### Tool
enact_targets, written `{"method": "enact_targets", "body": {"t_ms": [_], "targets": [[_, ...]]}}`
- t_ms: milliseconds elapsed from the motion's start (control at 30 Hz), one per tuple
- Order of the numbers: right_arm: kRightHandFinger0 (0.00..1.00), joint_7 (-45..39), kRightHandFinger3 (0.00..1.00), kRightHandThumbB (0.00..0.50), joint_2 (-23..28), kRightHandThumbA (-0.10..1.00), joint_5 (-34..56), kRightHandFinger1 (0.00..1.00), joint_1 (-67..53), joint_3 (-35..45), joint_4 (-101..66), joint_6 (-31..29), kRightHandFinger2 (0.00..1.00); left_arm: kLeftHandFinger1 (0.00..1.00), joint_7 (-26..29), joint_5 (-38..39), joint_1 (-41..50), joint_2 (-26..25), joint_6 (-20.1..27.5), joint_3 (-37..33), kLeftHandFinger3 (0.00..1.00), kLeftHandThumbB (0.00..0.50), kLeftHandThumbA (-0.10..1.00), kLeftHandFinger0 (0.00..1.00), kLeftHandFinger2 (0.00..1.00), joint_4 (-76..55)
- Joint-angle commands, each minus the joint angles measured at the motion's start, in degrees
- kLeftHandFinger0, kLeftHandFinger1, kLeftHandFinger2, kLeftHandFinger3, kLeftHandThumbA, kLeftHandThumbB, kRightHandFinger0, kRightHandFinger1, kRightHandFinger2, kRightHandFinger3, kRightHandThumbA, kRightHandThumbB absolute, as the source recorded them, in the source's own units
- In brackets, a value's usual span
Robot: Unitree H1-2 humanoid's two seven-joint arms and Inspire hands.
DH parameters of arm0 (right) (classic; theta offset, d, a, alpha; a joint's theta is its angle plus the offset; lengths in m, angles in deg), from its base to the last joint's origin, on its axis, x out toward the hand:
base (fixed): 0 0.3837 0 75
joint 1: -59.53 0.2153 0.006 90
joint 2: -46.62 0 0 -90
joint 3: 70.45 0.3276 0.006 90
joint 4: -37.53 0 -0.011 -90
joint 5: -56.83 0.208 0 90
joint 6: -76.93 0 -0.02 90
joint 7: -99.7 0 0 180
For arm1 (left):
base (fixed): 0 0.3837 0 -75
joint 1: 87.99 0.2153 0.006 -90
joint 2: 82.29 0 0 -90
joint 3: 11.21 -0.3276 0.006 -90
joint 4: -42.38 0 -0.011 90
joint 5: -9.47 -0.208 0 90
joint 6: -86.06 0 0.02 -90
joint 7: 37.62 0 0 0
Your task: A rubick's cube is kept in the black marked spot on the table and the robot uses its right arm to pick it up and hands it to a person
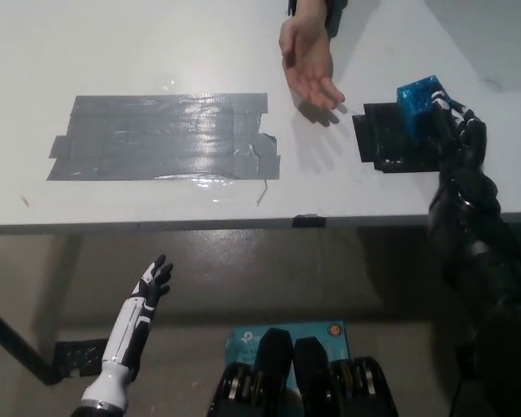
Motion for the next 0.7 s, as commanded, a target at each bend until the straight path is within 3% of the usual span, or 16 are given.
{"method": "enact_targets", "body": {"t_ms": [0, 33, 67, 100, 167, 300, 533, 633, 667], "targets": [[0.0, -1.39, 0.32, 0.161, -2.73, -0.1, 3.52, 0.26, 1.86, 0.24, -8.82, -5.25, 0.72, 1.0, 1.21, -0.37, -1.03, -0.87, 2.05, 0.59, 1.0, 0.061, 1.0, 1.0, 1.0, -0.23], [0.0, -1.28, 0.32, 0.161, -2.95, -0.1, 3.65, 0.26, 1.7, 0.14, -10.21, -4.92, 0.72, 1.0, 1.22, -0.37, -1.04, -0.88, 2.05, 0.57, 1.0, 0.061, 1.0, 1.0, 1.0, -0.22], [0.0, -1.33, 0.45, 0.132, -3.59, -0.1, 3.83, 0.28, 1.06, -0.25, -14.79, -3.82, 0.76, 1.0, 1.24, -0.45, -1.02, -0.94, 2.05, 0.48, 1.0, 0.06, 1.0, 1.0, 1.0, -0.11], [0.0, -1.37, 0.45, 0.132, -4.05, -0.1, 3.96, 0.28, 0.55, -0.54, -18.15, -2.95, 0.76, 1.0, 1.26, -0.5, -1.0, -0.98, 2.05, 0.42, 1.0, 0.06, 1.0, 1.0, 1.0, -0.03], [0.0, -2.15, 0.6, 0.134, -5.46, -0.1, 3.09, 0.35, -0.68, -2.77, -30.74, 0.36, 0.74, 1.0, 0.89, -0.28, -0.98, -1.04, 2.05, 0.38, 1.0, 0.069, 1.0, 1.0, 1.0, 0.03], [0.0, -2.76, 0.69, 0.092, -5.72, -0.1, 0.03, 0.37, -0.44, -5.86, -35.23, 1.71, 0.74, 1.0, 1.23, -0.62, -0.95, -1.1, 2.05, 0.19, 1.0, 0.058, 1.0, 1.0, 1.0, -0.13], [0.0, -0.56, 0.77, 0.109, -4.93, -0.1, -4.4, 0.38, 3.44, -10.45, -29.0, 0.14, 0.78, 1.0, 1.19, -0.75, -1.19, -0.97, 2.05, 0.17, 1.0, 0.061, 1.0, 1.0, 1.0, -0.08], [0.0, 1.55, 0.74, 0.132, -4.3, -0.1, -7.68, 0.33, 5.28, -13.1, -25.4, -0.96, 0.74, 1.0, 1.23, -0.79, -1.15, -1.03, 2.05, 0.22, 1.0, 0.059, 1.0, 1.0, 1.0, -0.18], [0.0, 3.42, 0.72, 0.146, -3.75, -0.1, -9.74, 0.27, 7.15, -15.18, -21.85, -1.36, 0.68, 1.0, 1.32, -0.84, -1.15, -0.99, 2.05, 0.23, 1.0, 0.055, 1.0, 1.0, 1.0, -0.15]]}}
